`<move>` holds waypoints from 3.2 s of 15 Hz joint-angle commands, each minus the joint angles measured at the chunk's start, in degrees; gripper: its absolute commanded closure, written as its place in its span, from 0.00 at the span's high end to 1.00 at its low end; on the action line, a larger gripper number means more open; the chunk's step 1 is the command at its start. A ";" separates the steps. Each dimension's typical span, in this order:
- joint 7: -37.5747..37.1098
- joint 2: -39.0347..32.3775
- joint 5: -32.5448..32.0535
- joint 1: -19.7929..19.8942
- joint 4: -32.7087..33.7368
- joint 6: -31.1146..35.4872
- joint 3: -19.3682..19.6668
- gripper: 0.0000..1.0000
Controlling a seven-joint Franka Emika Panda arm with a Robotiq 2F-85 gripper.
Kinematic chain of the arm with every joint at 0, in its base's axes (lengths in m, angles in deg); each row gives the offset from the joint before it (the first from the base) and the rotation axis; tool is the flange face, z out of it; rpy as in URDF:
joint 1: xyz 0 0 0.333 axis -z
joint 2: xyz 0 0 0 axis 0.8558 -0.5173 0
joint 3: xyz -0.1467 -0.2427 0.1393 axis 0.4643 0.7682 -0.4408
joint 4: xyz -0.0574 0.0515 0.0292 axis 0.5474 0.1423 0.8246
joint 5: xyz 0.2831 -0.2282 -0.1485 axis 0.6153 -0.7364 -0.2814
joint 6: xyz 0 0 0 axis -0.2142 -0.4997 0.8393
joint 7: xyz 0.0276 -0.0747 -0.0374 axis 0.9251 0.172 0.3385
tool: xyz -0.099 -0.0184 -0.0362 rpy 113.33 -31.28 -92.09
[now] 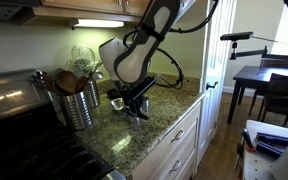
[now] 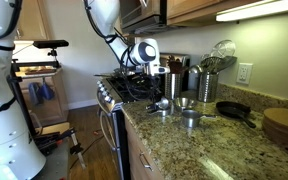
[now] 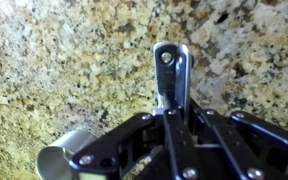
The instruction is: Stack the cups
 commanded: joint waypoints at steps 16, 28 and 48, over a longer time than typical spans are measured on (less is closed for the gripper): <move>3.79 -0.73 -2.93 -0.72 2.46 -4.73 2.44 0.08; 4.86 -1.62 -3.15 -1.28 2.57 -5.24 2.40 0.67; -5.71 3.21 4.24 -0.40 1.63 -5.05 3.28 1.00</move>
